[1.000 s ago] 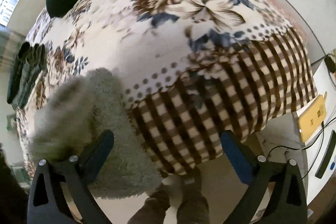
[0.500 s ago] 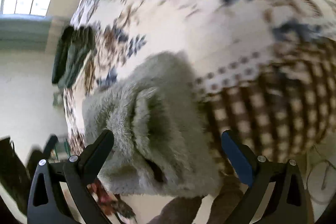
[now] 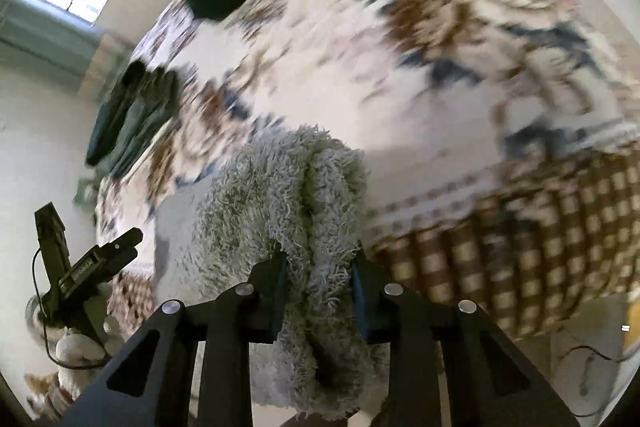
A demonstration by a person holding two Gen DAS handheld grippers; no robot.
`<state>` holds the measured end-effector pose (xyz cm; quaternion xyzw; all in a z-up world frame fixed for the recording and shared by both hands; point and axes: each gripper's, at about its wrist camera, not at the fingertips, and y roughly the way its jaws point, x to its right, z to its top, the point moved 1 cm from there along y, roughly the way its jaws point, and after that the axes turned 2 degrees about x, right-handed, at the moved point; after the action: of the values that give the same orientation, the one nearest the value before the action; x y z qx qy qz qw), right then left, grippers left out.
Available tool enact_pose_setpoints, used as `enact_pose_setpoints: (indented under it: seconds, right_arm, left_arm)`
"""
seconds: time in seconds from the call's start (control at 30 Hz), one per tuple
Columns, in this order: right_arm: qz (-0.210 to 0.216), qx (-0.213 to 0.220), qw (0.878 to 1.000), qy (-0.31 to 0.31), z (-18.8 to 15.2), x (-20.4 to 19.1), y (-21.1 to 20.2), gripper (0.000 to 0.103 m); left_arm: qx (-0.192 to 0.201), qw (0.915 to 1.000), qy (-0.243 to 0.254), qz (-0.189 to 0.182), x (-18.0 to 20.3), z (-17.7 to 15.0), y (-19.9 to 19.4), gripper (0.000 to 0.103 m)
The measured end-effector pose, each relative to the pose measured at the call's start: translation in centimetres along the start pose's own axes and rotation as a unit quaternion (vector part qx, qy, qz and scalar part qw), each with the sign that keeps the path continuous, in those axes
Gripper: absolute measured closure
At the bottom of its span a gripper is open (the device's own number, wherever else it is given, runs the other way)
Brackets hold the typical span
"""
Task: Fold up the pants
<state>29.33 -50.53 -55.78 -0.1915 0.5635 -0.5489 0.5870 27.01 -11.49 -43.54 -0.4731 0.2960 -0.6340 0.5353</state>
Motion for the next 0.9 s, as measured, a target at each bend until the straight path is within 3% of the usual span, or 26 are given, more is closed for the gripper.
enact_pose_setpoints:
  seconds: [0.07, 0.1, 0.13, 0.17, 0.23, 0.3, 0.37, 0.47, 0.5, 0.6, 0.63, 0.8, 0.9]
  right_arm:
    - [-0.014, -0.028, 0.999, 0.019, 0.7, 2.5, 0.6, 0.069]
    - [-0.032, -0.055, 0.998, 0.03, 0.8, 3.9, 1.7, 0.064]
    - [-0.059, -0.085, 0.993, 0.048, 0.7, 5.6, 2.8, 0.052]
    - [-0.084, -0.101, 0.989, 0.067, 0.4, 6.8, 3.3, 0.051]
    - [-0.11, -0.086, 0.985, 0.104, 0.0, 8.4, 2.5, 0.051]
    - [-0.088, -0.053, 0.988, 0.117, -0.7, 7.9, 0.7, 0.046]
    - [-0.045, -0.044, 0.99, 0.125, -1.8, 6.9, 0.2, 0.031]
    - [0.011, -0.103, 0.985, 0.141, -5.4, 6.3, 3.4, 0.031]
    - [-0.007, -0.121, 0.983, 0.141, -6.5, 7.1, 4.1, 0.031]
    - [-0.136, -0.179, 0.967, 0.123, -10.3, 9.5, 6.1, 0.031]
    - [-0.145, -0.185, 0.964, 0.124, -10.8, 9.6, 6.0, 0.031]
    - [-0.135, -0.126, 0.977, 0.103, -7.8, 6.8, 0.6, 0.031]
    - [-0.064, -0.066, 0.988, 0.126, -4.2, 6.0, -2.0, 0.03]
  left_arm:
    - [-0.011, 0.9998, 0.005, -0.017, 1.3, 0.9, 1.5, 0.007]
    - [-0.019, 0.9995, 0.007, -0.022, 2.0, 1.3, 2.5, 0.007]
    - [-0.026, 0.9992, 0.01, -0.029, 2.5, 1.7, 3.4, 0.007]
    - [-0.037, 0.9987, 0.017, -0.031, 3.2, 2.0, 4.6, 0.007]
    - [-0.055, 0.9974, 0.037, -0.028, 4.4, 2.1, 6.5, 0.007]
    - [-0.07, 0.9954, 0.063, -0.018, 5.4, 2.0, 7.9, 0.007]
    - [-0.077, 0.9941, 0.076, -0.01, 5.6, 2.1, 8.7, 0.007]
    - [-0.08, 0.9941, 0.073, -0.006, 5.1, 2.3, 9.4, 0.007]
    - [-0.083, 0.9943, 0.067, -0.004, 4.8, 2.4, 9.7, 0.007]
    - [-0.093, 0.9944, 0.049, 0.001, 3.8, 2.5, 10.2, 0.007]
    - [-0.095, 0.9945, 0.043, 0.0, 3.6, 2.5, 10.2, 0.007]
    - [-0.06, 0.9971, 0.046, -0.008, 4.6, 2.7, 7.0, 0.007]
    - [-0.05, 0.9976, 0.044, -0.018, 4.8, 2.7, 5.4, 0.007]
